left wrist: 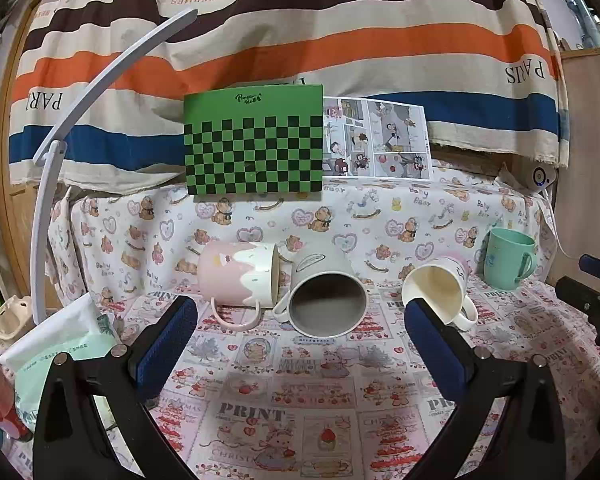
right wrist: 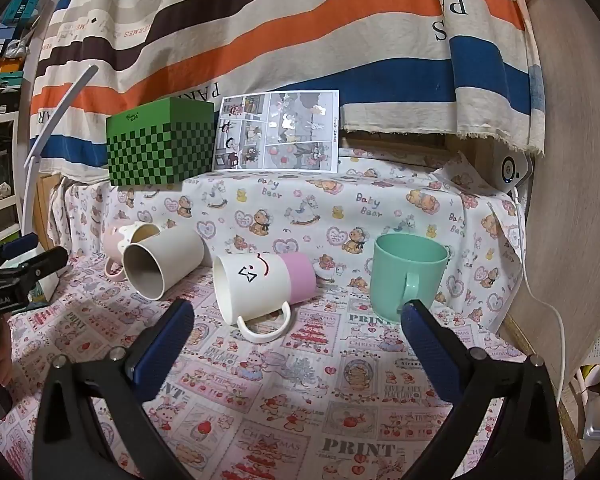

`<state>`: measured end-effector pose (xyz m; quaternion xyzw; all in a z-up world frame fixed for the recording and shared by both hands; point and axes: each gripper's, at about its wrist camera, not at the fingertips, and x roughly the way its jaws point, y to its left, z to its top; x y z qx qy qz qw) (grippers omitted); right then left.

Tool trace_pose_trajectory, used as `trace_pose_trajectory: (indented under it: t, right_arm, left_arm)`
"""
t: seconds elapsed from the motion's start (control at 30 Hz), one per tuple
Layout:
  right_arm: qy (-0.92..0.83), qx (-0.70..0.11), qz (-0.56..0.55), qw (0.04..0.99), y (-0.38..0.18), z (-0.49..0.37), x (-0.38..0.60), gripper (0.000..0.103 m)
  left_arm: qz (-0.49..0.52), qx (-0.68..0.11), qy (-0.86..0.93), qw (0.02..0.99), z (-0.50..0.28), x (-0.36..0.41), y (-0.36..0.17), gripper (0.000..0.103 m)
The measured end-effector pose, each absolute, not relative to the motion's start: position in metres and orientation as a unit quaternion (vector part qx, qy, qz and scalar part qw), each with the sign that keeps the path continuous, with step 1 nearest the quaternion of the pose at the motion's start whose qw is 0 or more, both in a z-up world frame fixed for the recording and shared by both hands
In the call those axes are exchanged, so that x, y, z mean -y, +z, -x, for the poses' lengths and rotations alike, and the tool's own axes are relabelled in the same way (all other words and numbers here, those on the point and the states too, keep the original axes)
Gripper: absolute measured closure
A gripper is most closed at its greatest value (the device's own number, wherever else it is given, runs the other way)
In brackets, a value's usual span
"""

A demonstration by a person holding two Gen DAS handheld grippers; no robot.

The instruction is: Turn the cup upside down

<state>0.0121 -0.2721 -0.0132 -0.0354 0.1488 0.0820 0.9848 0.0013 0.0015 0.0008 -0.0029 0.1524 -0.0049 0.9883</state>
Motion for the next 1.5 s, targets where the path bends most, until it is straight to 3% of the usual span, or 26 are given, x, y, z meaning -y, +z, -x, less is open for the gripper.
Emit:
trace_pose_trajectory:
  t: [1.5]
  right_arm:
    - [0.082, -0.149, 0.038, 0.985, -0.0131, -0.0118, 0.2715, 0.0]
  left_arm:
    - [0.005, -0.152, 0.013, 0.988, 0.0007, -0.0016, -0.0015, 0.0]
